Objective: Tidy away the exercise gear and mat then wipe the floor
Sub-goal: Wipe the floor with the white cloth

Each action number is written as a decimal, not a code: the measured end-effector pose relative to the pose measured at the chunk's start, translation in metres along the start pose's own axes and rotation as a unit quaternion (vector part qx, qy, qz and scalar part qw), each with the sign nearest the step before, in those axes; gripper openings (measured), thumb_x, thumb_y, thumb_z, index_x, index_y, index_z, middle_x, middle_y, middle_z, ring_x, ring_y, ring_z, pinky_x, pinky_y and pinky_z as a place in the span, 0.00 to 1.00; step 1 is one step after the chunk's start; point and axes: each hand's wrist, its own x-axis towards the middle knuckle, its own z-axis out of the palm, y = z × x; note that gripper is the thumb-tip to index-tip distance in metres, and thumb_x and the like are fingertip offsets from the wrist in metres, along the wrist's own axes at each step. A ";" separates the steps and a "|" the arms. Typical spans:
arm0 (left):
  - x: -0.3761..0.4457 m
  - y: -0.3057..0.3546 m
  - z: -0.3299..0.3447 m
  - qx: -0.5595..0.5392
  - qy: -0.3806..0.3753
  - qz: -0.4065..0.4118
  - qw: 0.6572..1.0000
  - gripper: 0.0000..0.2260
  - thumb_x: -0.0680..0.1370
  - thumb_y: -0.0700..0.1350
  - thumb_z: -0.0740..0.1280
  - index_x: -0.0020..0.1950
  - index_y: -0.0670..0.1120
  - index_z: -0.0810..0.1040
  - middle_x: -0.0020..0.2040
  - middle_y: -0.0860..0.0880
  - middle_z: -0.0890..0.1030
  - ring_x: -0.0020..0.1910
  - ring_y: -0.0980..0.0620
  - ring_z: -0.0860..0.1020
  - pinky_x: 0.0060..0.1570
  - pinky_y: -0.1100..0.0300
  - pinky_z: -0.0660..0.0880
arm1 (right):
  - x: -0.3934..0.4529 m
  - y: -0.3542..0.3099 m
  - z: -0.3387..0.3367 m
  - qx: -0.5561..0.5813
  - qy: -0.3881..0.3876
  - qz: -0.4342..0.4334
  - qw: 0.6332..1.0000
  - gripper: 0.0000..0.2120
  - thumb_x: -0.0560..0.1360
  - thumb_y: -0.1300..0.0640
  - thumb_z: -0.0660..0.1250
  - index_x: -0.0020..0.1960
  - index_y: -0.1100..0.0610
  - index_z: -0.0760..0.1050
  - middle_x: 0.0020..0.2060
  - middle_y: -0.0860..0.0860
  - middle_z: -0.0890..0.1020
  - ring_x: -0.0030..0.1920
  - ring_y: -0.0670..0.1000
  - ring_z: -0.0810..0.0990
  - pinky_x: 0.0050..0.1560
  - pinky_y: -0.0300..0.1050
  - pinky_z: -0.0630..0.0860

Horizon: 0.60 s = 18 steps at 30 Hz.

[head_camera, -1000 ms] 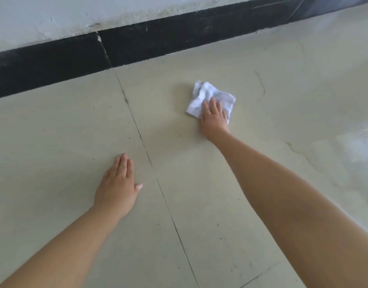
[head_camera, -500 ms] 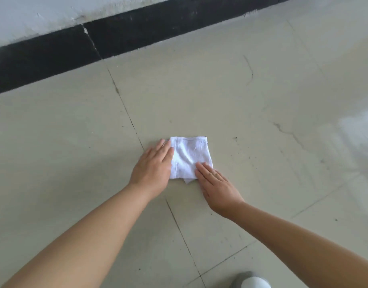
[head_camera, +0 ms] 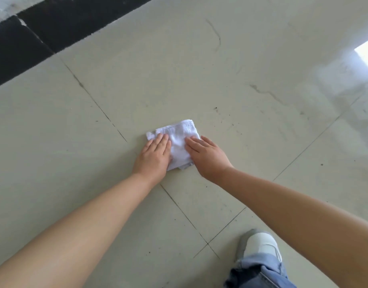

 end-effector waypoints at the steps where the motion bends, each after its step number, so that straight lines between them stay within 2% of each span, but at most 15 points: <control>1: -0.002 0.004 0.004 0.006 0.000 0.029 1.000 0.22 0.68 0.45 0.55 0.44 0.37 0.86 0.45 0.42 0.87 0.45 0.46 0.86 0.39 0.53 0.82 | -0.013 0.001 0.007 -0.024 0.007 0.009 1.000 0.25 0.50 0.62 0.81 0.47 0.62 0.84 0.48 0.54 0.86 0.47 0.51 0.86 0.50 0.47 0.80; 2: -0.006 0.011 0.006 0.014 -0.005 0.061 0.998 0.22 0.68 0.46 0.55 0.43 0.38 0.86 0.45 0.43 0.87 0.45 0.46 0.86 0.39 0.54 0.82 | -0.029 0.000 0.013 -0.029 -0.003 0.012 0.999 0.25 0.46 0.61 0.81 0.42 0.60 0.85 0.44 0.52 0.87 0.43 0.49 0.86 0.46 0.47 0.81; 4: -0.015 0.031 0.013 0.042 0.001 0.125 0.991 0.22 0.68 0.47 0.54 0.42 0.41 0.87 0.44 0.45 0.87 0.44 0.49 0.86 0.44 0.58 0.81 | -0.067 0.000 0.030 -0.044 -0.029 0.019 0.998 0.24 0.45 0.59 0.82 0.40 0.60 0.85 0.44 0.52 0.87 0.42 0.49 0.86 0.48 0.46 0.81; 6: -0.023 0.058 0.028 0.068 -0.004 0.172 0.983 0.24 0.75 0.47 0.51 0.43 0.43 0.87 0.44 0.46 0.87 0.45 0.49 0.86 0.53 0.55 0.75 | -0.106 -0.002 0.043 -0.081 -0.063 0.045 0.994 0.18 0.56 0.57 0.79 0.44 0.62 0.84 0.47 0.54 0.86 0.46 0.51 0.86 0.65 0.46 0.71; 7: -0.025 0.071 0.036 0.060 -0.012 0.181 0.982 0.27 0.79 0.45 0.48 0.44 0.43 0.87 0.45 0.46 0.87 0.46 0.49 0.86 0.54 0.54 0.75 | -0.122 -0.001 0.049 -0.107 -0.057 0.047 0.992 0.12 0.68 0.56 0.70 0.46 0.63 0.84 0.50 0.56 0.85 0.49 0.53 0.85 0.72 0.47 0.60; 8: -0.024 0.082 0.039 0.054 -0.005 0.176 0.983 0.29 0.80 0.42 0.44 0.45 0.43 0.87 0.46 0.46 0.87 0.48 0.49 0.86 0.55 0.55 0.76 | -0.132 -0.002 0.051 -0.108 -0.098 0.069 0.987 0.19 0.77 0.57 0.54 0.49 0.64 0.83 0.52 0.57 0.84 0.52 0.54 0.84 0.74 0.49 0.49; 9: -0.021 0.092 0.033 0.049 0.001 0.164 0.985 0.30 0.81 0.39 0.42 0.47 0.43 0.86 0.49 0.46 0.86 0.51 0.49 0.85 0.56 0.55 0.76 | -0.138 -0.002 0.058 -0.114 -0.120 0.081 0.983 0.30 0.79 0.59 0.41 0.51 0.65 0.82 0.54 0.58 0.83 0.54 0.55 0.83 0.74 0.50 0.44; 10: -0.017 0.100 0.023 0.055 -0.022 0.163 0.985 0.28 0.81 0.38 0.42 0.53 0.40 0.84 0.55 0.44 0.84 0.57 0.48 0.82 0.61 0.56 0.73 | -0.141 -0.002 0.060 -0.114 -0.131 0.101 0.980 0.35 0.78 0.60 0.34 0.53 0.65 0.81 0.55 0.59 0.82 0.55 0.56 0.83 0.73 0.51 0.43; 11: -0.010 0.105 0.013 0.059 -0.032 0.166 0.984 0.24 0.81 0.38 0.43 0.63 0.36 0.76 0.66 0.40 0.76 0.67 0.46 0.74 0.69 0.56 0.66 | -0.140 0.002 0.065 -0.102 -0.135 0.116 0.979 0.36 0.78 0.59 0.32 0.55 0.66 0.79 0.56 0.60 0.82 0.56 0.56 0.82 0.72 0.51 0.45; 12: 0.002 0.107 0.012 0.064 -0.039 0.169 0.983 0.22 0.81 0.38 0.44 0.72 0.32 0.62 0.75 0.37 0.62 0.76 0.43 0.60 0.75 0.55 0.55 | -0.134 0.005 0.062 -0.073 -0.137 0.146 0.977 0.34 0.78 0.59 0.32 0.58 0.66 0.76 0.57 0.60 0.82 0.56 0.56 0.82 0.71 0.50 0.48; 13: 0.013 0.107 0.008 0.051 -0.060 0.155 0.985 0.22 0.82 0.38 0.44 0.76 0.32 0.48 0.78 0.38 0.48 0.78 0.42 0.47 0.76 0.53 0.44 | -0.124 0.010 0.058 -0.063 -0.109 0.175 0.976 0.31 0.79 0.59 0.34 0.60 0.67 0.73 0.58 0.60 0.81 0.57 0.56 0.82 0.72 0.50 0.53; 14: 0.025 0.109 -0.006 0.044 -0.095 0.115 0.988 0.23 0.83 0.39 0.44 0.76 0.33 0.41 0.78 0.39 0.42 0.78 0.42 0.41 0.76 0.53 0.39 | -0.110 0.018 0.047 -0.047 -0.089 0.200 0.975 0.28 0.78 0.58 0.36 0.63 0.68 0.70 0.61 0.61 0.78 0.61 0.57 0.79 0.72 0.49 0.58; 15: 0.041 0.110 -0.016 0.054 -0.086 0.096 0.990 0.24 0.83 0.39 0.45 0.76 0.34 0.39 0.78 0.39 0.40 0.78 0.43 0.39 0.75 0.53 0.37 | -0.095 0.028 0.037 -0.032 -0.046 0.224 0.973 0.29 0.77 0.56 0.38 0.68 0.68 0.65 0.68 0.62 0.71 0.67 0.57 0.73 0.73 0.49 0.57; 16: 0.060 0.109 -0.024 0.063 -0.066 0.079 0.993 0.24 0.83 0.39 0.44 0.76 0.34 0.39 0.78 0.40 0.40 0.78 0.44 0.39 0.75 0.54 0.37 | -0.079 0.041 0.025 -0.020 -0.032 0.227 0.973 0.29 0.78 0.54 0.38 0.73 0.67 0.57 0.73 0.61 0.61 0.74 0.56 0.62 0.75 0.48 0.51; 18: 0.092 0.102 -0.038 0.060 -0.047 0.048 0.996 0.23 0.83 0.39 0.44 0.76 0.35 0.40 0.78 0.41 0.41 0.78 0.45 0.40 0.76 0.55 0.38 | -0.049 0.064 0.001 0.025 -0.054 0.228 0.972 0.26 0.81 0.55 0.43 0.76 0.61 0.44 0.77 0.57 0.47 0.77 0.52 0.46 0.76 0.49 0.40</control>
